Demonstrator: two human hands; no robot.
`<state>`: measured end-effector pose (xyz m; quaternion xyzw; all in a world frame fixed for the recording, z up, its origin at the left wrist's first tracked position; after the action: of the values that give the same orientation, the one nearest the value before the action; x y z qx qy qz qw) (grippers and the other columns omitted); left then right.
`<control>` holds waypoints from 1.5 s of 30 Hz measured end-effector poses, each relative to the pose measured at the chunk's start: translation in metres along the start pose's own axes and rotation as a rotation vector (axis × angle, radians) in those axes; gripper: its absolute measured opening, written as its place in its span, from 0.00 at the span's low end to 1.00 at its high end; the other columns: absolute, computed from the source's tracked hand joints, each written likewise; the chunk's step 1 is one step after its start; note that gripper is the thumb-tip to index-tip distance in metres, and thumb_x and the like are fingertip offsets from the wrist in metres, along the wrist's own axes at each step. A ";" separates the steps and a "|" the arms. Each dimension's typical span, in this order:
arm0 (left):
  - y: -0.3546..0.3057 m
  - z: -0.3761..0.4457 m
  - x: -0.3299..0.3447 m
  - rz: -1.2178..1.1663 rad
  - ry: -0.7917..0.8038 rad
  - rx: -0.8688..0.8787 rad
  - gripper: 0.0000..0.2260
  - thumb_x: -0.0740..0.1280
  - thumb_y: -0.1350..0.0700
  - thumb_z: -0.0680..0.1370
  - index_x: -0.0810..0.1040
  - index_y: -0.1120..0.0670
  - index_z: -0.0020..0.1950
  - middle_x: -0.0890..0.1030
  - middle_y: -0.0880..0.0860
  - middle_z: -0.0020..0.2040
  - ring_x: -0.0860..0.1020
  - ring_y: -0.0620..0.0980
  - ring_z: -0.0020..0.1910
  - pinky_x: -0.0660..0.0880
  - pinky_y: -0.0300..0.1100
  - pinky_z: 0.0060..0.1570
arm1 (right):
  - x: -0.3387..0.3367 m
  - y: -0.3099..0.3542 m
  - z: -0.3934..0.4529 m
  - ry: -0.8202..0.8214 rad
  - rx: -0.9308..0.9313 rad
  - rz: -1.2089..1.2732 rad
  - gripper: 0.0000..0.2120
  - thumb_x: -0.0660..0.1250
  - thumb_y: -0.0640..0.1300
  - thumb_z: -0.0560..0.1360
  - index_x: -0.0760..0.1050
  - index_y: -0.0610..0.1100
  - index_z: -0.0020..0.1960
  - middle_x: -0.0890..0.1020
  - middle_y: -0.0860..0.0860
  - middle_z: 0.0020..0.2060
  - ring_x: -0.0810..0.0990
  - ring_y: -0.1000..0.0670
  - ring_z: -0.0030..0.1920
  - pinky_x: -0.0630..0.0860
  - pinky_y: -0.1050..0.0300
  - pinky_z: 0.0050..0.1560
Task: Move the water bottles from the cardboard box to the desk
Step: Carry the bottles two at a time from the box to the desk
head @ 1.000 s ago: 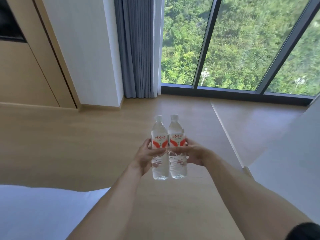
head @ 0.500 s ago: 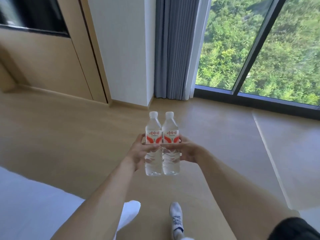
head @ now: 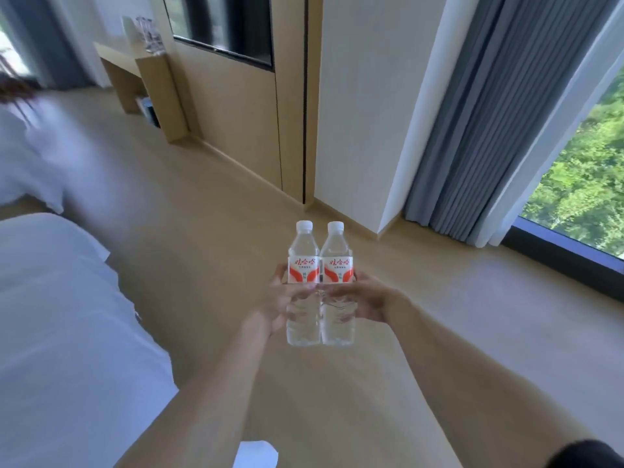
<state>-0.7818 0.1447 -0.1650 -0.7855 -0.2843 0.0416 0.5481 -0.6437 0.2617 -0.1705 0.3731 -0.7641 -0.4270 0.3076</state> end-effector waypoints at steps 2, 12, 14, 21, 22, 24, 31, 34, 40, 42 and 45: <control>-0.010 0.013 -0.007 -0.014 -0.040 0.008 0.31 0.78 0.62 0.69 0.70 0.51 0.68 0.82 0.58 0.57 0.80 0.61 0.58 0.75 0.59 0.52 | -0.003 0.013 0.025 0.048 0.003 -0.014 0.32 0.81 0.39 0.66 0.75 0.47 0.68 0.84 0.45 0.60 0.83 0.42 0.61 0.73 0.28 0.64; -0.060 0.098 -0.069 -0.039 -0.175 0.072 0.25 0.75 0.63 0.74 0.72 0.49 0.67 0.82 0.61 0.60 0.80 0.65 0.61 0.74 0.70 0.58 | -0.001 0.077 0.146 0.149 0.019 -0.116 0.35 0.82 0.42 0.66 0.72 0.49 0.69 0.84 0.46 0.60 0.82 0.42 0.61 0.73 0.30 0.64; -0.072 0.125 -0.084 -0.052 -0.182 0.083 0.25 0.75 0.64 0.74 0.72 0.50 0.67 0.82 0.62 0.60 0.80 0.65 0.61 0.73 0.71 0.59 | -0.002 0.095 0.178 0.140 0.022 -0.128 0.37 0.83 0.42 0.64 0.72 0.48 0.70 0.84 0.46 0.60 0.82 0.42 0.61 0.73 0.30 0.64; -0.140 0.223 -0.157 -0.114 -0.189 0.091 0.25 0.76 0.64 0.72 0.74 0.48 0.66 0.84 0.59 0.58 0.82 0.63 0.59 0.73 0.74 0.59 | 0.014 0.172 0.305 0.146 0.028 -0.184 0.39 0.85 0.43 0.62 0.73 0.48 0.70 0.83 0.45 0.60 0.82 0.41 0.62 0.72 0.29 0.65; -0.150 0.236 -0.170 -0.116 -0.188 0.096 0.26 0.77 0.63 0.72 0.74 0.47 0.66 0.85 0.58 0.57 0.83 0.62 0.58 0.73 0.73 0.59 | 0.019 0.183 0.324 0.152 0.022 -0.193 0.40 0.85 0.44 0.61 0.73 0.48 0.70 0.83 0.45 0.60 0.82 0.41 0.62 0.72 0.29 0.65; -0.171 0.262 -0.195 -0.114 -0.196 0.108 0.28 0.79 0.62 0.70 0.74 0.47 0.66 0.85 0.58 0.57 0.83 0.62 0.58 0.74 0.72 0.59 | 0.028 0.204 0.361 0.166 0.013 -0.200 0.40 0.85 0.44 0.61 0.73 0.50 0.69 0.83 0.46 0.60 0.82 0.42 0.62 0.73 0.30 0.65; -0.218 0.323 -0.275 -0.164 -0.270 0.107 0.25 0.78 0.63 0.71 0.75 0.45 0.62 0.85 0.58 0.57 0.82 0.63 0.58 0.73 0.74 0.58 | 0.065 0.251 0.466 0.262 0.045 -0.212 0.36 0.84 0.43 0.64 0.74 0.51 0.68 0.84 0.47 0.60 0.83 0.44 0.60 0.75 0.32 0.63; -0.233 0.343 -0.307 -0.174 -0.325 0.110 0.25 0.78 0.64 0.71 0.75 0.45 0.62 0.85 0.58 0.56 0.83 0.62 0.58 0.75 0.72 0.56 | 0.085 0.265 0.509 0.295 0.060 -0.228 0.36 0.84 0.42 0.64 0.74 0.49 0.68 0.84 0.46 0.60 0.83 0.43 0.61 0.75 0.32 0.63; -0.263 0.387 -0.371 -0.230 -0.429 0.146 0.32 0.79 0.62 0.63 0.75 0.50 0.65 0.83 0.62 0.58 0.82 0.64 0.57 0.76 0.67 0.56 | 0.118 0.290 0.602 0.361 0.094 -0.222 0.31 0.79 0.37 0.70 0.73 0.49 0.69 0.83 0.45 0.61 0.81 0.42 0.63 0.77 0.33 0.60; -0.277 0.408 -0.392 -0.245 -0.461 0.170 0.34 0.79 0.62 0.62 0.74 0.52 0.67 0.84 0.61 0.55 0.83 0.63 0.54 0.76 0.65 0.57 | 0.127 0.301 0.637 0.402 0.109 -0.221 0.31 0.78 0.36 0.70 0.72 0.49 0.70 0.83 0.45 0.61 0.81 0.43 0.63 0.78 0.35 0.59; -0.301 0.441 -0.424 -0.261 -0.496 0.197 0.32 0.77 0.65 0.65 0.73 0.55 0.68 0.84 0.60 0.54 0.82 0.61 0.51 0.75 0.60 0.55 | 0.138 0.320 0.696 0.465 0.129 -0.211 0.30 0.76 0.35 0.72 0.71 0.49 0.71 0.82 0.44 0.63 0.80 0.41 0.65 0.80 0.38 0.55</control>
<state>-1.4226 0.3768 -0.1780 -0.6513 -0.5027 0.1888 0.5361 -1.3643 0.5555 -0.1774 0.5577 -0.6553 -0.3102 0.4041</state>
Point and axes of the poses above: each hand's wrist, its own z-axis towards the middle knuckle, its own x-axis out of the palm, y = z × x, the point moved 4 cm from there along z, towards the middle knuckle
